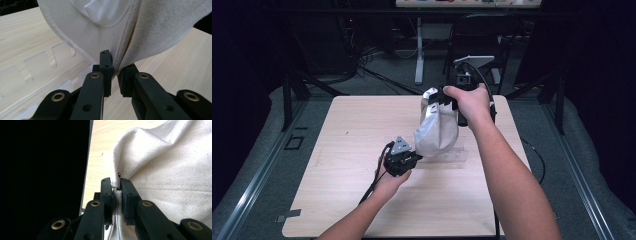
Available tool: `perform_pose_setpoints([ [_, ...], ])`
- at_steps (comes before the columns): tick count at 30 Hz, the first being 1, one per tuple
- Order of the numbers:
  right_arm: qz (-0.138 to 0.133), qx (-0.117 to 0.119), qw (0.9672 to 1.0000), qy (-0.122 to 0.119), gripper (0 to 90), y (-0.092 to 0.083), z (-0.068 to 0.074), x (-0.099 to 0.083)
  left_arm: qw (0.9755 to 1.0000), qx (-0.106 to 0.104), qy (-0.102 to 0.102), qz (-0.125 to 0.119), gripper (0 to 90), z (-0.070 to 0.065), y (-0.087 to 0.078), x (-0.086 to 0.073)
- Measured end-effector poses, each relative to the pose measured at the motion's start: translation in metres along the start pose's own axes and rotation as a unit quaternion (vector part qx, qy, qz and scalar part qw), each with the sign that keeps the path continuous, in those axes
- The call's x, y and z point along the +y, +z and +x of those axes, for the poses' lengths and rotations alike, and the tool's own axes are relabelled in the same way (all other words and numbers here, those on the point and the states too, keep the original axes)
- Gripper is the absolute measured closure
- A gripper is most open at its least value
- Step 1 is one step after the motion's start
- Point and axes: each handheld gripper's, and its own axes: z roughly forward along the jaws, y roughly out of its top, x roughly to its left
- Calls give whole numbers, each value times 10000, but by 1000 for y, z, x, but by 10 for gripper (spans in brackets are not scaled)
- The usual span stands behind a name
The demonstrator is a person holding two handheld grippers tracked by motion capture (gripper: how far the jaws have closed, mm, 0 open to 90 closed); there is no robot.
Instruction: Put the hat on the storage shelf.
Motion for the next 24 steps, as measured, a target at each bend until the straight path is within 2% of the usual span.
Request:
perform_pose_setpoints([
  [5,73,-57,10000,-35,816,7,0,0,9999,119,-70,54,843,-2,0,-3],
  [10,41,-105,9999,18,816,11,-8,-1,9996,235,-132,95,843,-3,0,-5],
  [21,72,-83,9999,92,817,18,-23,-2,9993,265,-184,212,849,-5,3,-8],
  [24,82,-93,9999,119,817,19,-28,-1,9989,301,-177,321,849,-5,4,-9],
])
